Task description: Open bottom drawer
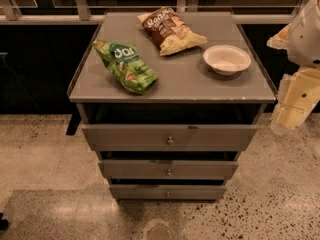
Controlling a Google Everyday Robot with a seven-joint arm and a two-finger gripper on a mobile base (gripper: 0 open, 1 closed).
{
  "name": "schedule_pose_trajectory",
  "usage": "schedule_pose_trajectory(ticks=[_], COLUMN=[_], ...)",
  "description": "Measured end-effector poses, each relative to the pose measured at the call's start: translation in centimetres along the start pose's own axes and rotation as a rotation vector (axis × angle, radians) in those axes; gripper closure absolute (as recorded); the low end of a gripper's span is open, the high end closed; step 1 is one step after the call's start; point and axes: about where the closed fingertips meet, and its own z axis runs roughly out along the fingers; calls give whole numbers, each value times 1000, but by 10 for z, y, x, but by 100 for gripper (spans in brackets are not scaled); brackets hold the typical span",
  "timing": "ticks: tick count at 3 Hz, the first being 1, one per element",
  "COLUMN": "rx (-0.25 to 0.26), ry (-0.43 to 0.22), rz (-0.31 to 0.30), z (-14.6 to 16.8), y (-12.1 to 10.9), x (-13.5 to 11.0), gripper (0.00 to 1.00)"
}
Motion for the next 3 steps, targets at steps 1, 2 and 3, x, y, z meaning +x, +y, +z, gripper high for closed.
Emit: schedule_pose_trajectory(ticks=[1, 2, 3], rx=[7, 23, -12], ry=[-13, -79, -218], rz=[2, 6, 117], z=[-1, -1, 39], y=[1, 23, 66], x=[0, -10, -15], gripper=[0, 0, 0])
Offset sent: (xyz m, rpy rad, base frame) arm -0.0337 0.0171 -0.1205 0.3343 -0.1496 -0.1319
